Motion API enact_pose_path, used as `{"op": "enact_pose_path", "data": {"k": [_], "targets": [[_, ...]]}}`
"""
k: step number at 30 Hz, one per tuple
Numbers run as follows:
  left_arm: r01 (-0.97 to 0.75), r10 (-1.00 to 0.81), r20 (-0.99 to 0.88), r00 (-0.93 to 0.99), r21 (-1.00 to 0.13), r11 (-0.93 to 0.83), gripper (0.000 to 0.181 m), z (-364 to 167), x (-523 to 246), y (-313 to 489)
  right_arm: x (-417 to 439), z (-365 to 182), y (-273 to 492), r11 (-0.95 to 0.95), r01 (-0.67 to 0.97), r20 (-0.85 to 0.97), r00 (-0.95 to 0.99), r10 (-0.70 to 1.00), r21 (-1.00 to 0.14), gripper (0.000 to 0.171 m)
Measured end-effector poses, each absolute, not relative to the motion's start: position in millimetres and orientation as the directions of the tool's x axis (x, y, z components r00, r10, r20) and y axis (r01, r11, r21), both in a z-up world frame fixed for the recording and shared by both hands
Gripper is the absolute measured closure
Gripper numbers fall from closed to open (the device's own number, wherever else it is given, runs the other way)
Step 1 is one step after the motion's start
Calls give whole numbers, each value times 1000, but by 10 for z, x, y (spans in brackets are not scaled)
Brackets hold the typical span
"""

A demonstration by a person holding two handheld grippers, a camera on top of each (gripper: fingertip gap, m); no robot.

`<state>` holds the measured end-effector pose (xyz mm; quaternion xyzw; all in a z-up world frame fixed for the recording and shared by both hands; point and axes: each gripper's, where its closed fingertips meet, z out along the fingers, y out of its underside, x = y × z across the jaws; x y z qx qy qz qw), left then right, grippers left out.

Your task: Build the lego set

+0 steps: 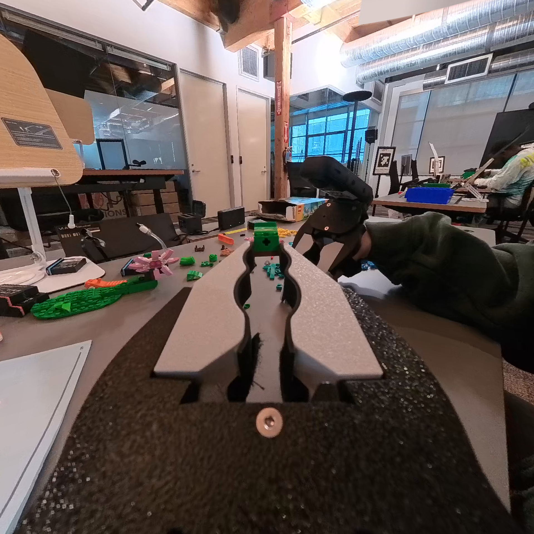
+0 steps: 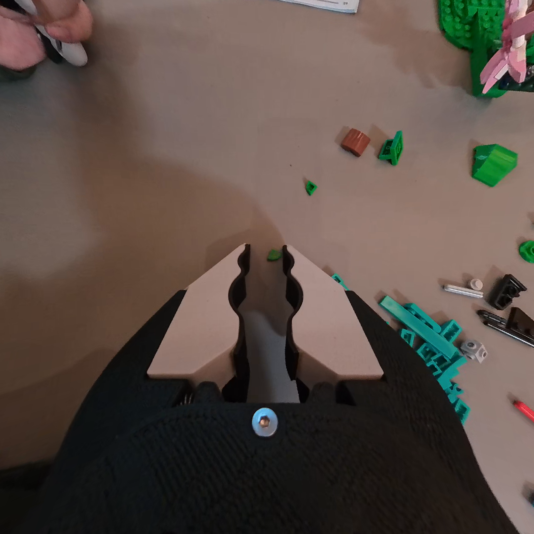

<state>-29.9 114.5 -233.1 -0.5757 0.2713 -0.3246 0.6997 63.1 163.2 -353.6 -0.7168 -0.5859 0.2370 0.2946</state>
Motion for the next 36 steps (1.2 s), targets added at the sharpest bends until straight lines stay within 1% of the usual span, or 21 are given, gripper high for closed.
{"op": "enact_pose_path", "data": {"k": [15, 25, 32, 36], "targets": [[143, -771, -7, 636, -982, 127, 168, -2331, -293, 1137, 722, -3527, 1495, -167, 697, -78, 159, 984, -697, 156], [142, -773, -7, 635, -982, 125, 168, -2333, -289, 1137, 719, -3532, 1558, -141, 700, -28, 170, 985, -700, 160], [141, -775, -7, 632, -982, 124, 168, -2335, -286, 1135, 681, -3534, 1563, -114, 697, -3, 158, 987, -708, 158], [140, -775, -8, 631, -982, 124, 168, -2336, -283, 1133, 677, -3535, 1564, -109, 695, 0, 155, 988, -711, 163]]}}
